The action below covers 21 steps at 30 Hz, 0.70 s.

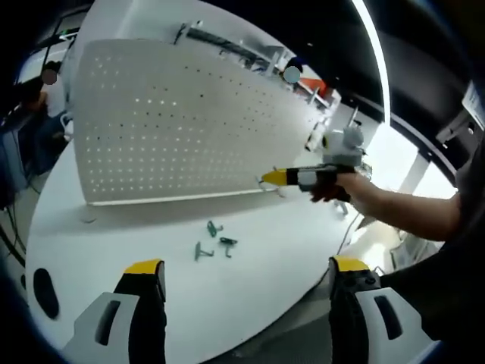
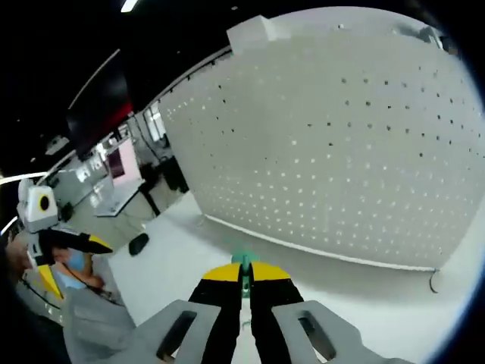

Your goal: Insert the hook assembly into the mounting plate slot until the hook locks in place.

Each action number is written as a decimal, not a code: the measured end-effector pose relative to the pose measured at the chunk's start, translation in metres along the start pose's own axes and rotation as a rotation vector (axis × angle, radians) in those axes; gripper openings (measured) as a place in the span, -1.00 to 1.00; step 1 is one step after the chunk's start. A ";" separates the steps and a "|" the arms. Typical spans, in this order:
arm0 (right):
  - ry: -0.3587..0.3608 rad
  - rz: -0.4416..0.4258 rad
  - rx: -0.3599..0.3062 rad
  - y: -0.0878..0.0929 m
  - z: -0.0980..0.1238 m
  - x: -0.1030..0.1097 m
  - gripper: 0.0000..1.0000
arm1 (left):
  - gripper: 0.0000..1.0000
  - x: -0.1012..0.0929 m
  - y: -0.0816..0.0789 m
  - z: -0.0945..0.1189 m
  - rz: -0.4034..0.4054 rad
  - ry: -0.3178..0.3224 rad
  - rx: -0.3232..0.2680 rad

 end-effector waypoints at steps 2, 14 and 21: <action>-0.022 0.002 -0.037 -0.008 0.007 0.011 -0.99 | 0.80 -0.002 -0.001 0.000 -0.004 0.001 -0.003; -0.176 -0.050 -0.162 -0.018 0.044 0.081 -0.99 | 0.55 -0.016 -0.020 0.000 -0.019 0.035 -0.052; -0.227 -0.051 -0.177 -0.006 0.055 0.106 -0.99 | 0.29 -0.025 -0.028 -0.002 0.013 0.078 -0.095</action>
Point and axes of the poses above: the point that each gripper's makers call its tool centre point, and the gripper's own axes: z roughly backward along the fingers, x roughly to its left, y roughly out of its underside, the point moved 5 cm from there along z, roughly backward along the fingers, and after that the axes turned 11 degrees about -z, right-handed, at the moved point
